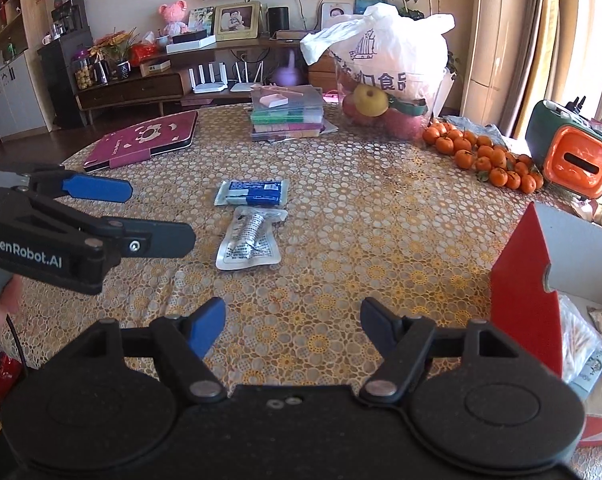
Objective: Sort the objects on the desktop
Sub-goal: 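Move both grippers toward the blue packet and silver blister pack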
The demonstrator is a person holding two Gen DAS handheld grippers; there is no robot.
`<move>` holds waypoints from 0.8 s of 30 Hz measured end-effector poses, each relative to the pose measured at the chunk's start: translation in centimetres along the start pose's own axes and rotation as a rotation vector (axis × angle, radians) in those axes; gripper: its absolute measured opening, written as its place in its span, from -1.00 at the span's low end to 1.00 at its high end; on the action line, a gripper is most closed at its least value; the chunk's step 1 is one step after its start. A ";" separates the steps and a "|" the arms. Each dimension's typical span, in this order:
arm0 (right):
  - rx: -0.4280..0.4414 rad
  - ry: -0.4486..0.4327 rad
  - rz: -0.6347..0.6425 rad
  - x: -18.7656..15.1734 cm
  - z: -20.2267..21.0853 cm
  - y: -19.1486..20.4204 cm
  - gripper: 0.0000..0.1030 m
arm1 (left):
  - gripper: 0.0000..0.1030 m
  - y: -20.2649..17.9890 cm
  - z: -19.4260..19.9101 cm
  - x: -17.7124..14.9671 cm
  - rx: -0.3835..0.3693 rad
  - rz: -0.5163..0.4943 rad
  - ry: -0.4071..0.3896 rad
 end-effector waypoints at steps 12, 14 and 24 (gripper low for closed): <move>0.025 -0.001 0.078 1.4 -3.6 2.4 0.48 | 1.00 4.4 -2.8 0.5 0.035 0.015 0.006; 0.032 0.005 0.083 1.6 -4.3 2.6 0.48 | 1.00 5.0 -3.3 0.6 0.031 0.016 0.008; 0.059 0.020 0.098 2.6 -7.8 3.4 0.49 | 1.00 7.7 -6.7 1.5 0.002 0.021 0.033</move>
Point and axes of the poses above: each gripper's, at about its wrist camera, not at the fingertips, and z roughly against the way its jaws point, y to its left, x to its top, the point moved 7 cm from there along -z, roughly the way its jaws point
